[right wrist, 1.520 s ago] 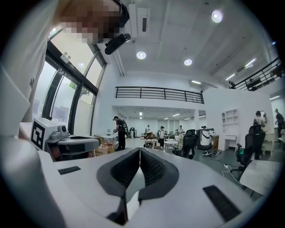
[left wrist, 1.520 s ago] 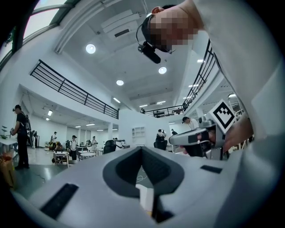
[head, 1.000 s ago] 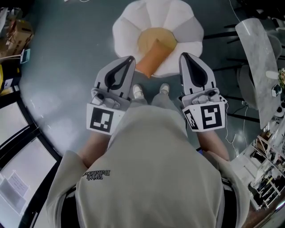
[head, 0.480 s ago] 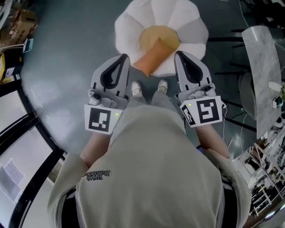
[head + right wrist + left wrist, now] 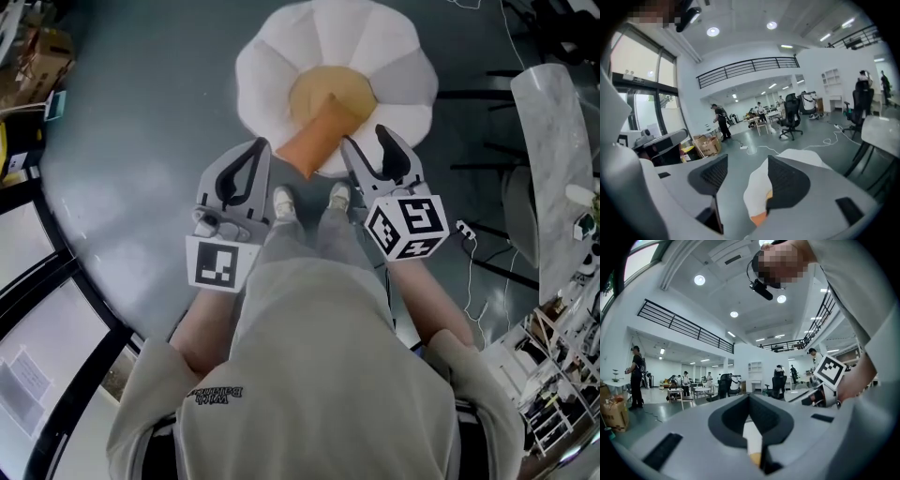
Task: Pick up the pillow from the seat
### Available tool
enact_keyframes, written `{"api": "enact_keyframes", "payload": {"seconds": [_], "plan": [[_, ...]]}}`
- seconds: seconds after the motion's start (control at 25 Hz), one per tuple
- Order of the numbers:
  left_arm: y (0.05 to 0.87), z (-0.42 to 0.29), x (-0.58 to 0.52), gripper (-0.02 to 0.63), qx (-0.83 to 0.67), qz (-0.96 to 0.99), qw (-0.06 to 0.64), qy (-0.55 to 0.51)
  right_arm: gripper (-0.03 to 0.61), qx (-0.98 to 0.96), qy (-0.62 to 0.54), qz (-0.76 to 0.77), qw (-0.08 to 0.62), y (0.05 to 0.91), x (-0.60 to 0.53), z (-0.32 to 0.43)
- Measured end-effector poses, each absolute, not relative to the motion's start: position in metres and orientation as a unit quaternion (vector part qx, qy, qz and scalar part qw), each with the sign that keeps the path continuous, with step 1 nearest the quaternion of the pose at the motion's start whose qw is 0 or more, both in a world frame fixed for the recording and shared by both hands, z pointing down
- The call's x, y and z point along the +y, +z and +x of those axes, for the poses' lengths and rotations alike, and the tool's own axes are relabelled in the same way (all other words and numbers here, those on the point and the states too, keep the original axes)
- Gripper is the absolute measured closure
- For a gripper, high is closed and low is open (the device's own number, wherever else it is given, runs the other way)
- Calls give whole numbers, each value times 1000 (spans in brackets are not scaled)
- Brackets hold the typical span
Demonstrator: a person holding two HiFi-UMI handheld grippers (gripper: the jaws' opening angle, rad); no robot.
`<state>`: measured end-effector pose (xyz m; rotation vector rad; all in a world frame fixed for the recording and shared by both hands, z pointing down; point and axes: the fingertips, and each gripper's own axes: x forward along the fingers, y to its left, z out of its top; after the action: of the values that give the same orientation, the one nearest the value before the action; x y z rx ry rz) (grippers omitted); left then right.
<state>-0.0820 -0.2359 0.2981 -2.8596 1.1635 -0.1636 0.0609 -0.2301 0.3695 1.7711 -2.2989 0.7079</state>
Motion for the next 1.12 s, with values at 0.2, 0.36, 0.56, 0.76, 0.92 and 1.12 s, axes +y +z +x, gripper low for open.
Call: {"api": "enact_keyframes", "payload": {"seconds": [0.2, 0.36, 0.56, 0.76, 0.92, 1.12], "plan": [[375, -72, -261, 604, 388, -919, -8, -77, 190, -735, 332, 588, 60, 461, -247, 62], [433, -65, -279, 604, 388, -918, -31, -80, 138, -711, 364, 595, 86, 540, -263, 58], [507, -54, -300, 604, 385, -918, -50, -80, 88, -676, 394, 610, 121, 640, -278, 58], [589, -45, -313, 604, 375, -920, -67, -91, 55, -637, 434, 620, 148, 742, -278, 62], [660, -39, -325, 604, 362, -923, -80, -103, 48, -603, 461, 633, 150, 820, -285, 69], [740, -27, -333, 604, 337, -929, -95, -122, 41, -553, 502, 649, 143, 910, -286, 80]]}}
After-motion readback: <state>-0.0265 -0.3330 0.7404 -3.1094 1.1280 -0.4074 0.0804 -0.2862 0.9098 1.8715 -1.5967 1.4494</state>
